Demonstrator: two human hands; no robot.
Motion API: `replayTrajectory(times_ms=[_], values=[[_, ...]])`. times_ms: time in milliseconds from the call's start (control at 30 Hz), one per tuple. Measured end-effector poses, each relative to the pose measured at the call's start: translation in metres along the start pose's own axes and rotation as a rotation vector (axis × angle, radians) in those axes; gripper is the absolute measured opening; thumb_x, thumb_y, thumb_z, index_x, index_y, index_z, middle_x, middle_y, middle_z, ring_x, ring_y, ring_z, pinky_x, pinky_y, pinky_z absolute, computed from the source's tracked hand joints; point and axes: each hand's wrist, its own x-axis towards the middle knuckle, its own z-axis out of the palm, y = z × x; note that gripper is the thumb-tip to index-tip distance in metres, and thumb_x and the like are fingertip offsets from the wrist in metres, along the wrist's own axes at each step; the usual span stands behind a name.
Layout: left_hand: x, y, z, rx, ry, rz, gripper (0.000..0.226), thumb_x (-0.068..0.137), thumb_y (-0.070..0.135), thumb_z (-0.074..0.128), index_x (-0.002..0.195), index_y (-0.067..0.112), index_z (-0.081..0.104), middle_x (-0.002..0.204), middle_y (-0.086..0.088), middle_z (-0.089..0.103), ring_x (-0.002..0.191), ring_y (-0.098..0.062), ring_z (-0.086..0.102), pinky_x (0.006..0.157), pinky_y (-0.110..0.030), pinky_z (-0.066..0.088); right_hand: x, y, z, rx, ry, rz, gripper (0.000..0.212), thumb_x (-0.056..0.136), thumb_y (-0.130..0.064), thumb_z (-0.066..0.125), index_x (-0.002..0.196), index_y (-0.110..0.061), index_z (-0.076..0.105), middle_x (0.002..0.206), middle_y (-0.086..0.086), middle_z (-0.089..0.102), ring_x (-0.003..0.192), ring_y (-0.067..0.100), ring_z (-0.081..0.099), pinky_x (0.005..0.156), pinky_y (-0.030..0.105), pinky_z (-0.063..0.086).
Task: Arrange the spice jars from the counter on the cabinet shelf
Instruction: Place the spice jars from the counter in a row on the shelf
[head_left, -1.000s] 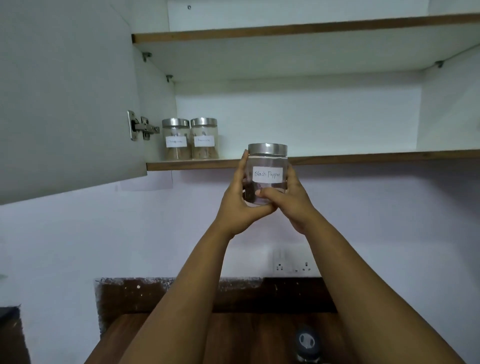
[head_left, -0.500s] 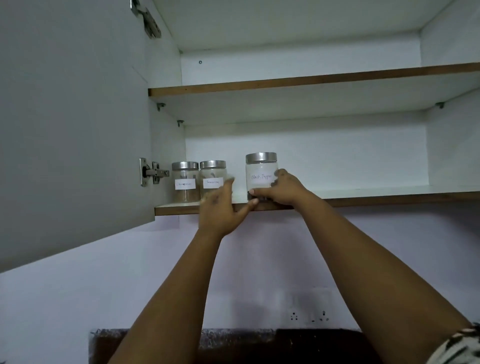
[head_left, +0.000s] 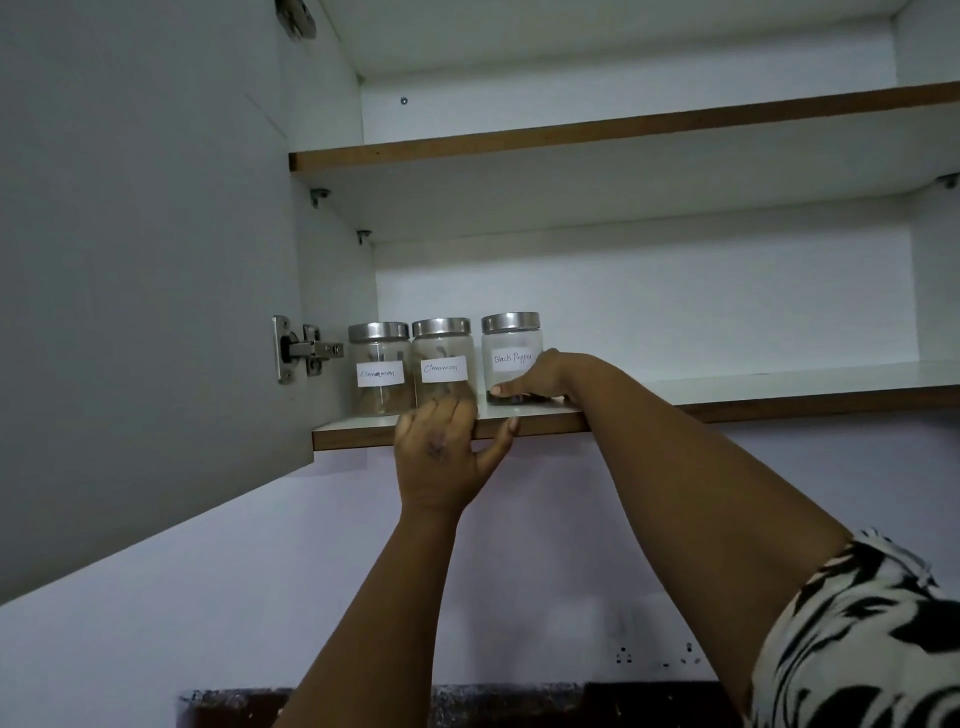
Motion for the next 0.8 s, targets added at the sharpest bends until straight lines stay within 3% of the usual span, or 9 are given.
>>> replayTrajectory(times_ms=[233, 333, 400, 500, 567, 667, 800], values=[[-0.001, 0.0, 0.001, -0.032, 0.0, -0.023, 0.05, 0.09, 0.059, 0.05, 0.069, 0.015, 0.057, 0.068, 0.001, 0.055, 0.064, -0.018, 0.051, 0.062, -0.03, 0.033, 0.007, 0.0, 0.001, 0.006, -0.057, -0.04, 0.08, 0.074, -0.061, 0.072, 0.136, -0.015, 0.051, 0.136, 0.008, 0.054, 0.122, 0.026, 0.05, 0.109, 0.041, 0.038], [-0.001, 0.0, 0.0, -0.035, -0.012, -0.027, 0.051, 0.09, 0.06, 0.049, 0.068, 0.015, 0.056, 0.068, 0.002, 0.056, 0.065, -0.018, 0.052, 0.062, -0.03, 0.034, 0.002, 0.0, 0.004, -0.014, -0.06, -0.048, 0.087, 0.074, -0.063, 0.071, 0.142, -0.015, 0.045, 0.141, 0.008, 0.05, 0.126, 0.027, 0.048, 0.11, 0.042, 0.038], [-0.001, 0.0, 0.0, -0.036, -0.011, -0.026, 0.051, 0.09, 0.061, 0.049, 0.068, 0.015, 0.056, 0.068, 0.002, 0.056, 0.065, -0.018, 0.053, 0.063, -0.03, 0.035, -0.002, -0.001, 0.006, -0.028, -0.042, -0.042, 0.102, 0.071, -0.063, 0.073, 0.15, -0.014, 0.031, 0.149, 0.009, 0.041, 0.132, 0.028, 0.044, 0.112, 0.044, 0.036], [-0.002, 0.0, -0.001, -0.032, -0.018, -0.021, 0.051, 0.09, 0.06, 0.05, 0.069, 0.015, 0.057, 0.07, 0.001, 0.057, 0.066, -0.018, 0.053, 0.064, -0.028, 0.031, -0.01, -0.001, 0.008, -0.086, 0.012, 0.075, 0.13, 0.071, -0.067, 0.071, 0.154, -0.004, -0.007, 0.16, 0.016, 0.018, 0.145, 0.033, 0.026, 0.118, 0.045, 0.025], [-0.002, 0.001, -0.003, -0.028, -0.037, -0.023, 0.05, 0.09, 0.06, 0.051, 0.07, 0.015, 0.057, 0.071, 0.001, 0.057, 0.067, -0.017, 0.053, 0.065, -0.027, 0.029, -0.018, 0.0, 0.007, -0.121, 0.05, 0.139, 0.136, 0.07, -0.072, 0.067, 0.152, -0.002, -0.016, 0.162, 0.017, 0.01, 0.148, 0.033, 0.019, 0.119, 0.045, 0.021], [-0.001, 0.001, -0.007, -0.041, -0.085, -0.036, 0.048, 0.09, 0.059, 0.052, 0.073, 0.015, 0.058, 0.073, 0.002, 0.057, 0.069, -0.017, 0.053, 0.067, -0.026, 0.028, -0.03, 0.003, 0.005, -0.138, 0.084, 0.19, 0.133, 0.07, -0.077, 0.062, 0.153, -0.004, -0.011, 0.162, 0.016, 0.013, 0.147, 0.034, 0.02, 0.118, 0.045, 0.023], [-0.002, 0.005, -0.015, -0.066, -0.149, -0.074, 0.045, 0.09, 0.057, 0.053, 0.079, 0.014, 0.061, 0.077, 0.001, 0.059, 0.074, -0.018, 0.054, 0.072, -0.031, 0.036, -0.055, 0.014, 0.003, -0.205, 0.173, 0.145, 0.112, 0.079, -0.078, 0.047, 0.156, -0.009, 0.005, 0.155, 0.012, 0.035, 0.138, 0.032, 0.039, 0.105, 0.041, 0.035]])
